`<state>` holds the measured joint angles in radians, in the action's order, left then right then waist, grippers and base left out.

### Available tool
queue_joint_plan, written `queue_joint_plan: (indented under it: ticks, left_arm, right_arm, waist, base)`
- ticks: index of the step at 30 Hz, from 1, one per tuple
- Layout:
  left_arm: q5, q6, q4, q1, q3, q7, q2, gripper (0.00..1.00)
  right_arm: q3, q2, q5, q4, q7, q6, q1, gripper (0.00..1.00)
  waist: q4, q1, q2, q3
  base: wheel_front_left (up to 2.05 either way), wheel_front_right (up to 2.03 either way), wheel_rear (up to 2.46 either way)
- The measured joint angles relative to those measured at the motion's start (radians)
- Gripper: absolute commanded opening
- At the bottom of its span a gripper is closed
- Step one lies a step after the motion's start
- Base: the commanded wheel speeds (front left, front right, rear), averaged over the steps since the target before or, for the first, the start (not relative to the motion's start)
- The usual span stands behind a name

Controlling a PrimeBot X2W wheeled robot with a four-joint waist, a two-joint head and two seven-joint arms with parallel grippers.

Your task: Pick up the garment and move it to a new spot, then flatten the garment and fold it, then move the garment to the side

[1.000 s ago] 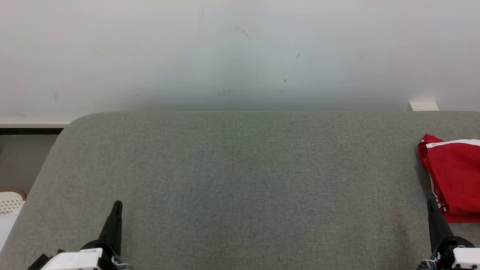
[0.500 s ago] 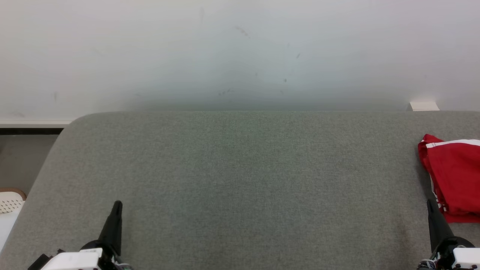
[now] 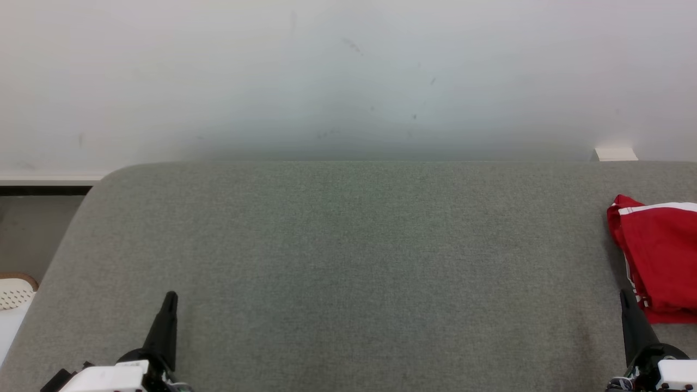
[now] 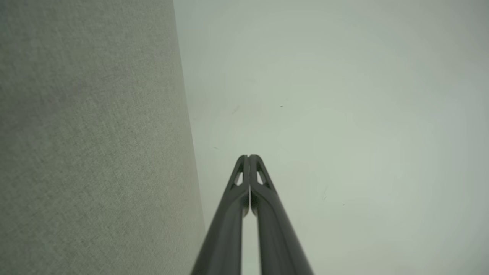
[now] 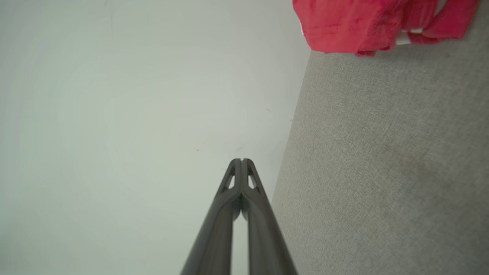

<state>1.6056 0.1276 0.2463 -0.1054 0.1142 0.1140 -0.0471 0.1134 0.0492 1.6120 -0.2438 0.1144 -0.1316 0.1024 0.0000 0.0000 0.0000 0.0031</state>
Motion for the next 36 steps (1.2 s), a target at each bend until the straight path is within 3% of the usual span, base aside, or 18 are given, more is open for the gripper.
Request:
queue_joint_plan:
  ticks: [36]
  left_arm:
    - [0.000, 0.000, 0.000, 0.000, 0.000, 0.000, 0.000, 0.00]
  right_arm:
    - [0.000, 0.000, 0.000, 0.000, 0.000, 0.000, 0.000, 0.00]
  waist:
    - [0.000, 0.0000, 0.0000, 0.000]
  base:
    - [0.00, 0.00, 0.00]
